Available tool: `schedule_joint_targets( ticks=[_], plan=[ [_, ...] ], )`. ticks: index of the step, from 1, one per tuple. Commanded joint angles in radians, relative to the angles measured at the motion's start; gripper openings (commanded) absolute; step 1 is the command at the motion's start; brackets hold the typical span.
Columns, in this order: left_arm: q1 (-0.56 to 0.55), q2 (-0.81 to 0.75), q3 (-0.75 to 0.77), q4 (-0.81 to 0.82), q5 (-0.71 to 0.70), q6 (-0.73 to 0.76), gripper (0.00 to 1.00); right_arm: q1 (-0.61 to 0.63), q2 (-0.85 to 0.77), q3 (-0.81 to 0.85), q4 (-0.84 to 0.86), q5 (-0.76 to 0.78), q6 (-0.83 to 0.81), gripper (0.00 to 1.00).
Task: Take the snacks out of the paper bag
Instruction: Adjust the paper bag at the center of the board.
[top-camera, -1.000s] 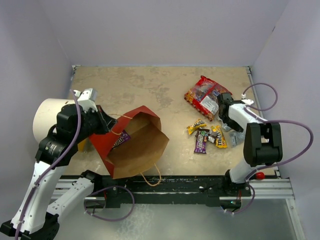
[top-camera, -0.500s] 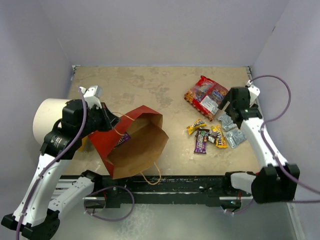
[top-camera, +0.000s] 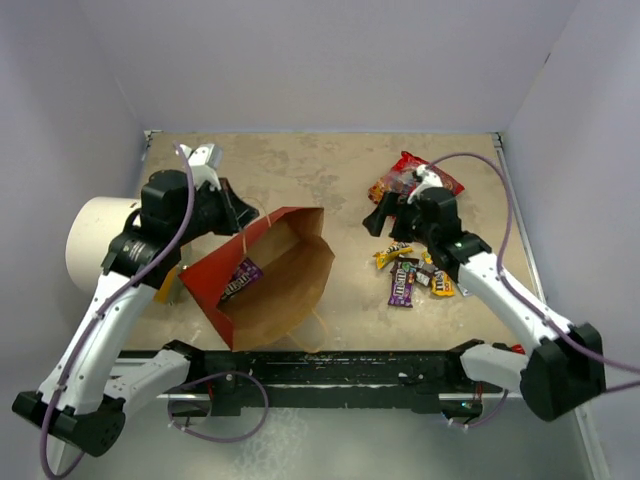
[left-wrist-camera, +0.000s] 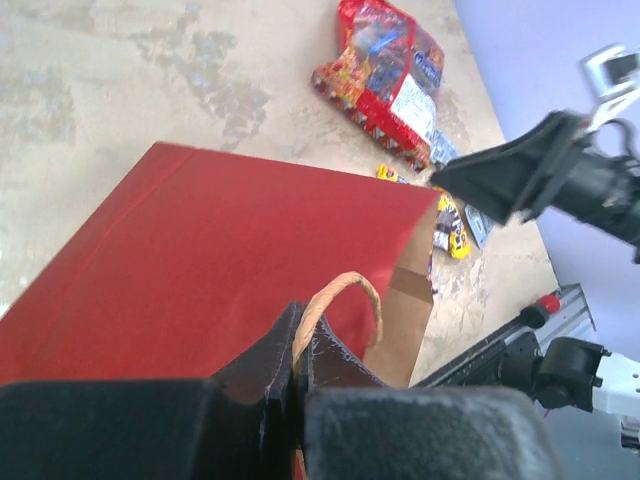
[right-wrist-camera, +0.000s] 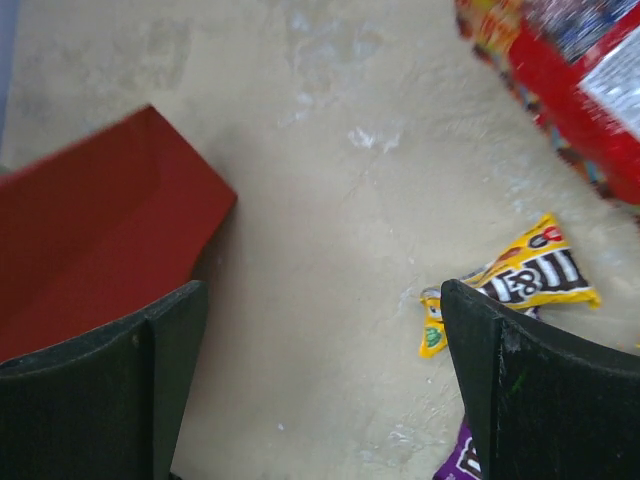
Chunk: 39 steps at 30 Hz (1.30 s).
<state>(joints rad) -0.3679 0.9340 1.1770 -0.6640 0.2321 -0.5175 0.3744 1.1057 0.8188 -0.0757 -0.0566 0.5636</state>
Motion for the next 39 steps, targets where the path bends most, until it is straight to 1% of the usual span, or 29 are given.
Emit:
schedule_joint_targets(
  ticks=[1,6,12,15,20,26,28,29,33,34,37,39],
  plan=[
    [0.0,0.071,0.102,0.17,0.052,0.063,0.0,0.066,0.153,0.077,-0.052,-0.064,0.019,1.0],
    [0.0,0.14,0.142,0.259,0.113,0.104,0.0,0.097,0.255,0.112,-0.045,-0.042,0.007,1.0],
    [0.0,0.224,0.178,0.38,0.167,0.154,0.0,0.129,0.348,0.178,-0.027,-0.1,0.035,1.0],
    [0.0,0.296,0.233,0.416,0.216,0.182,0.0,0.162,0.385,0.217,-0.031,-0.11,0.056,1.0],
    [-0.003,0.42,0.323,0.477,0.341,0.19,0.0,0.229,0.416,0.218,0.0,-0.107,0.066,1.0],
    [-0.026,0.543,0.445,0.474,0.461,0.188,0.0,0.301,0.419,0.223,0.033,-0.093,0.057,1.0],
    [-0.034,0.559,0.462,0.45,0.504,0.211,0.0,0.321,0.42,0.22,0.053,-0.09,0.064,1.0],
    [-0.037,0.562,0.467,0.409,0.52,0.234,0.0,0.334,0.421,0.219,0.059,-0.087,0.067,1.0],
    [-0.037,0.51,0.426,0.23,0.48,0.357,0.0,0.366,0.397,0.179,0.032,-0.02,0.081,1.0],
    [-0.038,0.438,0.332,0.178,0.44,0.396,0.0,0.366,0.334,0.099,-0.004,0.053,0.039,1.0],
    [-0.038,0.326,0.208,0.18,0.423,0.376,0.0,0.366,0.216,0.009,-0.05,0.137,-0.069,1.0],
    [-0.038,0.277,0.14,0.187,0.428,0.341,0.0,0.366,0.113,-0.06,-0.094,0.165,-0.122,1.0]
  ],
)
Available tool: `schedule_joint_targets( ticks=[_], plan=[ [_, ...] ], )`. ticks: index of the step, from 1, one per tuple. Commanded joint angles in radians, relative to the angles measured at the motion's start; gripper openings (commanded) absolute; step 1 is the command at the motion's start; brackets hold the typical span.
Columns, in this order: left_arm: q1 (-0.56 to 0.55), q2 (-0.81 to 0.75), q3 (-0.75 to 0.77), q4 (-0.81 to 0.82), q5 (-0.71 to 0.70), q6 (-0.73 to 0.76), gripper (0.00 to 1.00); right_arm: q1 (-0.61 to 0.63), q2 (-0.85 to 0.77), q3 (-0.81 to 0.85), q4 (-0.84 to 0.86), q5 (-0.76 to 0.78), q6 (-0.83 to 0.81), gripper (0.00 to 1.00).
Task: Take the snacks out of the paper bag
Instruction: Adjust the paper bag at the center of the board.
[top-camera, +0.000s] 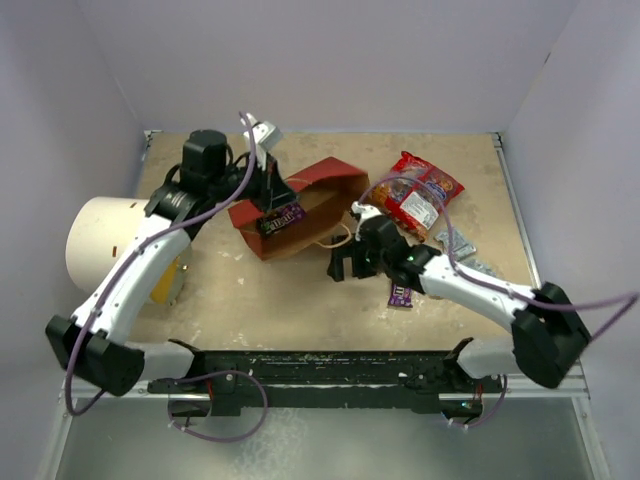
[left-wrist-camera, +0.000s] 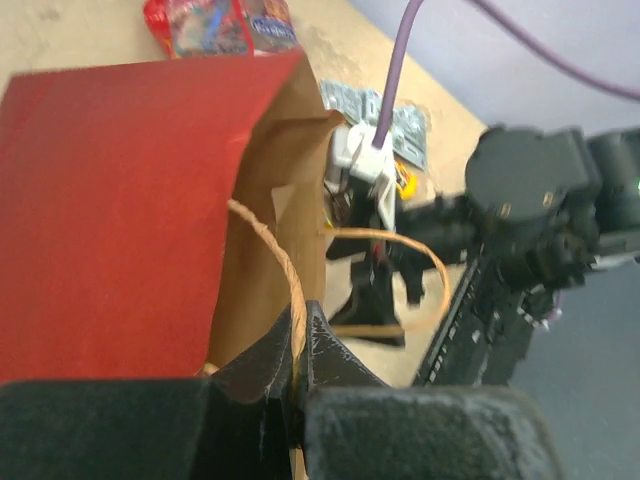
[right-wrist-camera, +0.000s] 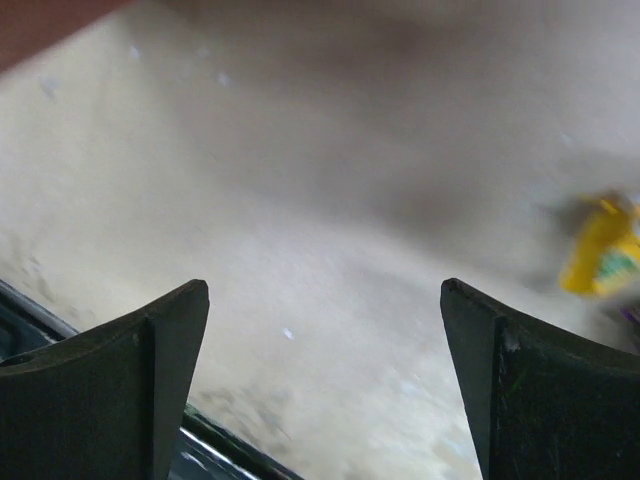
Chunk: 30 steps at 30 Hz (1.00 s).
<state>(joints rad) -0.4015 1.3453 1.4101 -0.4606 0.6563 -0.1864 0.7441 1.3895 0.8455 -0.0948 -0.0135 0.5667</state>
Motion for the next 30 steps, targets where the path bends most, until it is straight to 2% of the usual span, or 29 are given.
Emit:
schedule_joint_targets(
  ticks=[1,5,8,11,16,18,23,27,30],
  plan=[
    [-0.005,-0.155,-0.122,-0.013,0.01,-0.008,0.0,-0.004,-0.23,-0.113,-0.092,0.123,-0.148,1.0],
    [-0.004,-0.234,-0.215,0.009,0.03,-0.083,0.0,-0.005,-0.551,-0.192,-0.105,0.107,-0.245,1.0],
    [-0.004,-0.284,-0.256,0.023,0.034,-0.126,0.0,-0.004,-0.745,-0.228,0.021,-0.001,-0.402,0.98],
    [-0.004,-0.311,-0.268,0.022,0.027,-0.154,0.0,-0.003,-0.823,-0.245,0.169,-0.119,-0.52,0.94],
    [-0.004,-0.305,-0.266,0.051,0.016,-0.212,0.0,0.008,-0.728,-0.207,0.232,-0.463,-0.78,0.8],
    [-0.004,-0.298,-0.257,0.059,-0.002,-0.232,0.0,0.036,-0.679,-0.179,0.227,-0.514,-0.856,0.79],
    [-0.004,-0.296,-0.26,0.086,-0.015,-0.271,0.0,0.189,-0.541,-0.13,0.263,-0.374,-1.015,0.81],
    [-0.004,-0.293,-0.258,0.082,-0.022,-0.272,0.0,0.323,-0.344,-0.042,0.275,-0.248,-1.113,0.83],
    [-0.004,-0.291,-0.247,0.08,-0.021,-0.274,0.0,0.381,-0.205,-0.002,0.364,-0.124,-1.142,0.84]
  ],
)
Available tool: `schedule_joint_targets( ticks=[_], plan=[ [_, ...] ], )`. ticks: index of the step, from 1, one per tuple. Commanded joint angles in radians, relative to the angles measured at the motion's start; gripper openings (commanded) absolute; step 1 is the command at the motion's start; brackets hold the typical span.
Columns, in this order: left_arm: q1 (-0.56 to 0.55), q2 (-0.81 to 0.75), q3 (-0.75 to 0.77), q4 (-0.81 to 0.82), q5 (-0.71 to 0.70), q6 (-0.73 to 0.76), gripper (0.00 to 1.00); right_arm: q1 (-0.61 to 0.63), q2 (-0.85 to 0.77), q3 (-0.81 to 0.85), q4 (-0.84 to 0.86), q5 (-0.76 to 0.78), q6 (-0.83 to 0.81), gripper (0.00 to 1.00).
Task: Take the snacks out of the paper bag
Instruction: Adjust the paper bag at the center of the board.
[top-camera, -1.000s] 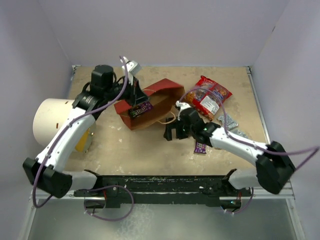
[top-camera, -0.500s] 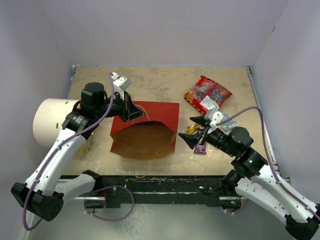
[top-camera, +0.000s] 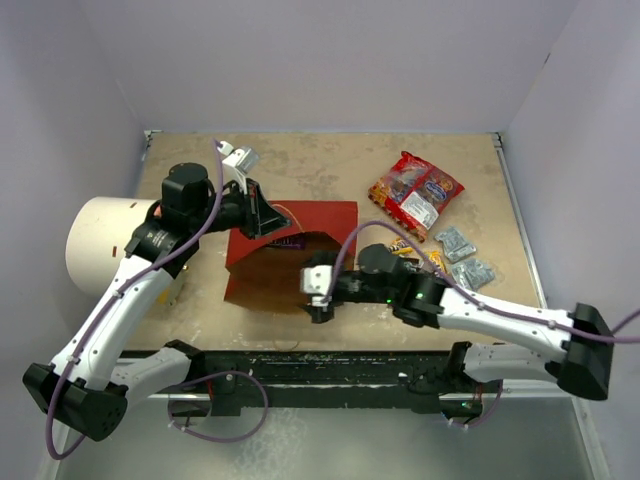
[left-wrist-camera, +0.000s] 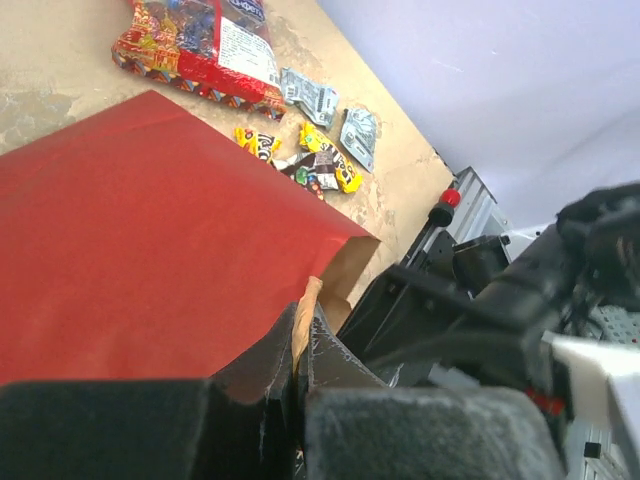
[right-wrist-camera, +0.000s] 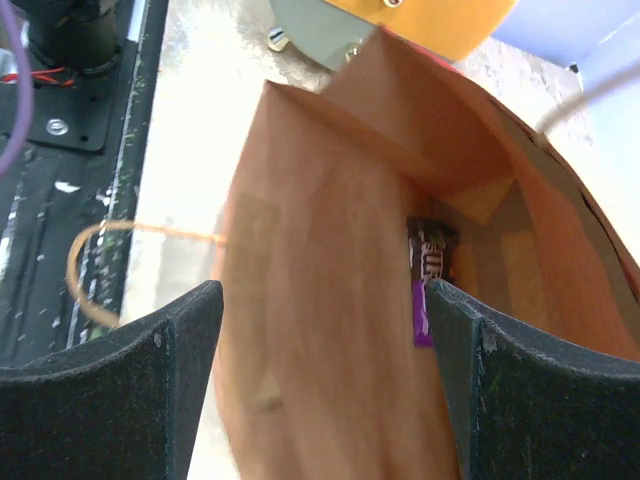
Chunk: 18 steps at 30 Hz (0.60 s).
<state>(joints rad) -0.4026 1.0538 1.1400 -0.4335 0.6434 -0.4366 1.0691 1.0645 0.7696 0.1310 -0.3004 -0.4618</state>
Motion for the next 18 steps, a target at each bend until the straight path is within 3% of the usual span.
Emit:
schedule_joint_targets(
  ticks=[1,10,15,18],
  plan=[
    [-0.002,0.004,0.028,0.055,-0.007,-0.027,0.0,0.066,0.177,0.091,0.155,0.19,-0.123,0.84],
    [-0.002,0.04,0.076,0.073,0.004,-0.056,0.0,0.124,0.33,0.168,0.139,0.295,-0.186,0.86],
    [-0.003,0.049,0.096,0.073,0.025,-0.06,0.0,0.126,0.424,0.146,0.22,0.492,-0.204,0.71],
    [-0.004,0.054,0.113,0.07,0.034,-0.064,0.0,0.125,0.483,0.15,0.299,0.515,-0.189,0.64]
  ],
)
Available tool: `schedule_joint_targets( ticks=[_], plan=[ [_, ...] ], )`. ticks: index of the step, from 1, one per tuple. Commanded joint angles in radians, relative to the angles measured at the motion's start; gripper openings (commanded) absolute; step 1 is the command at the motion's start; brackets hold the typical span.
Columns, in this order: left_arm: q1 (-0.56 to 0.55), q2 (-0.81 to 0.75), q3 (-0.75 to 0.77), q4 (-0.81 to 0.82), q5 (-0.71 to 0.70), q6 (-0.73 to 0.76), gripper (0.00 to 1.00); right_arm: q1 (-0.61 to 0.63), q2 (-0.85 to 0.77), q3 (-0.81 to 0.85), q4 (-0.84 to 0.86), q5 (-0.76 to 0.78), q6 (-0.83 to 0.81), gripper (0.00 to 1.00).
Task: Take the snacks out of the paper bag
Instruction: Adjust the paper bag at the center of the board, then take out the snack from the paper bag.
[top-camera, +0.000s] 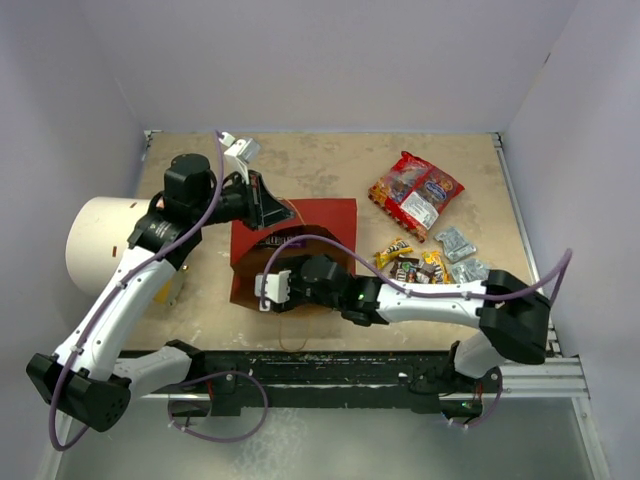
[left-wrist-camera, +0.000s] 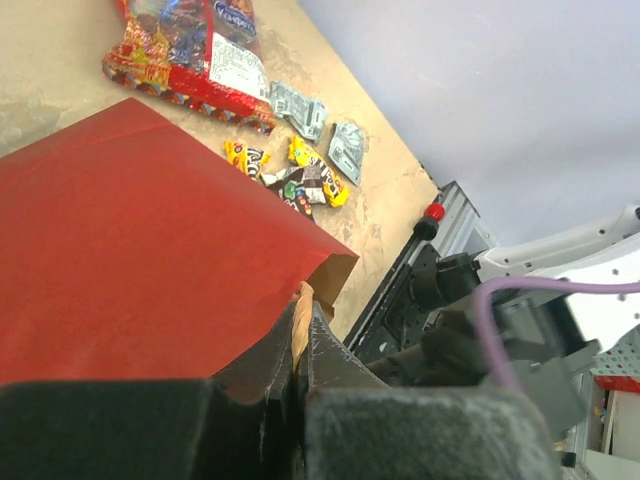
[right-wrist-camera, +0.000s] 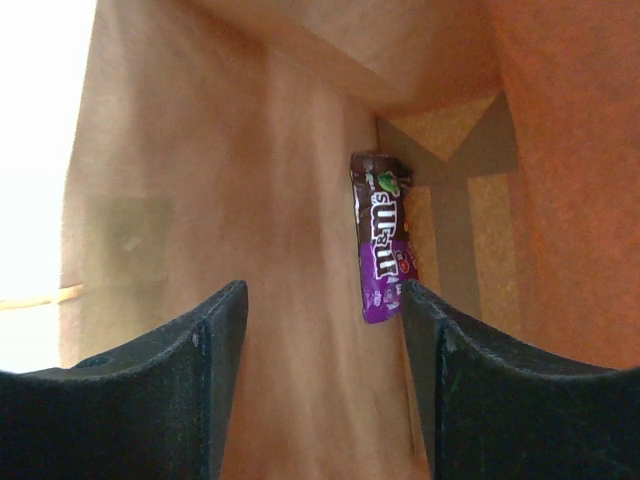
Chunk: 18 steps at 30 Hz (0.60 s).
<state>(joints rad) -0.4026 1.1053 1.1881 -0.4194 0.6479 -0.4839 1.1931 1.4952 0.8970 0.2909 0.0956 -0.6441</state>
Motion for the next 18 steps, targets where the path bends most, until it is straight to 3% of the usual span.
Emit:
schedule_joint_targets(
  ticks=[1,10,18],
  plan=[
    [-0.002,0.006,0.073,0.054,0.034,-0.018,0.0,-0.001,0.077,0.035,0.142,0.129,-0.009,0.63],
    [-0.003,0.015,0.124,0.003,0.05,0.011,0.0,-0.055,0.252,0.071,0.228,0.15,-0.024,0.63],
    [-0.004,0.014,0.137,-0.032,0.066,0.033,0.0,-0.134,0.33,0.089,0.304,0.039,-0.062,0.65]
  ],
)
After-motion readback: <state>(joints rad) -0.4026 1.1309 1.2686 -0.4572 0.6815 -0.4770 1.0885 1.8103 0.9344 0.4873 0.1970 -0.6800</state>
